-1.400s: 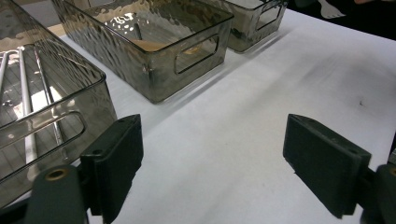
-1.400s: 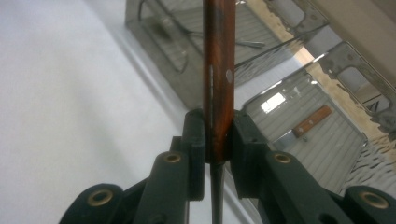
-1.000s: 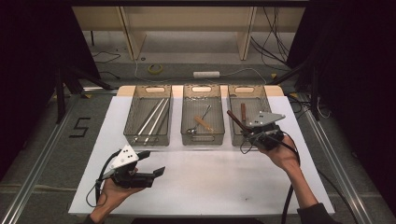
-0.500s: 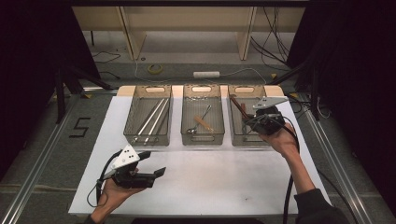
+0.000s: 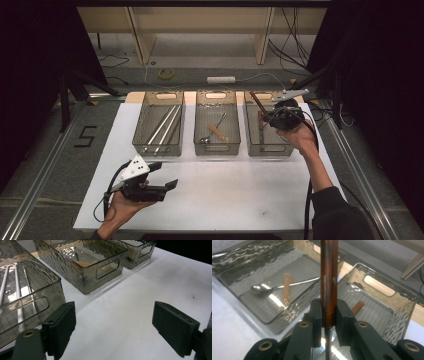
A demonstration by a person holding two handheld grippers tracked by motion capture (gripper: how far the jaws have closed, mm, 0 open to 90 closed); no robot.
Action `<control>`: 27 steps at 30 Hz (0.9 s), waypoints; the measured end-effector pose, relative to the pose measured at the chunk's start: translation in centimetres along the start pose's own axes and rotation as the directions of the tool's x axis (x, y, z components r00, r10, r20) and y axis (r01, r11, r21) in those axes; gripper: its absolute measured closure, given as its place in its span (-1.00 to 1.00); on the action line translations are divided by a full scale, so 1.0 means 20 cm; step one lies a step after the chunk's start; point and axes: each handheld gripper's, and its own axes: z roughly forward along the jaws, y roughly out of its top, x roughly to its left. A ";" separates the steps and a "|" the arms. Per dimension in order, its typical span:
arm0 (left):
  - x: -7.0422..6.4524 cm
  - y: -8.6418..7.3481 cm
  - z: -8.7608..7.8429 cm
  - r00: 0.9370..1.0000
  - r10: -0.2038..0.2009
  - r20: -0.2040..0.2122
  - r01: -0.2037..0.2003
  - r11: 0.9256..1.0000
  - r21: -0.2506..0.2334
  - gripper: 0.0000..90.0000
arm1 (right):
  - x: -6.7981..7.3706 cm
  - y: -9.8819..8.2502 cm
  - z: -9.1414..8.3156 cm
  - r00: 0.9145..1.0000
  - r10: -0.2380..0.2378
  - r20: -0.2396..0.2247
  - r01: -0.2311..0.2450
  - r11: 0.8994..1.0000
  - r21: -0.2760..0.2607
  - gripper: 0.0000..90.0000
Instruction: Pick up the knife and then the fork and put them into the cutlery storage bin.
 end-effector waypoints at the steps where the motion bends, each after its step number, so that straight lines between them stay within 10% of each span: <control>1: 0.00 0.00 0.00 1.000 0.002 -0.001 -0.002 1.000 0.000 -0.59 | -0.01 0.01 0.01 1.000 0.002 0.003 -0.002 1.000 0.002 0.74; 27: 0.00 0.00 0.00 1.000 -0.003 -0.002 0.003 1.000 -0.006 -0.59 | -0.13 0.08 0.20 0.996 0.066 0.058 -0.069 0.997 0.040 0.73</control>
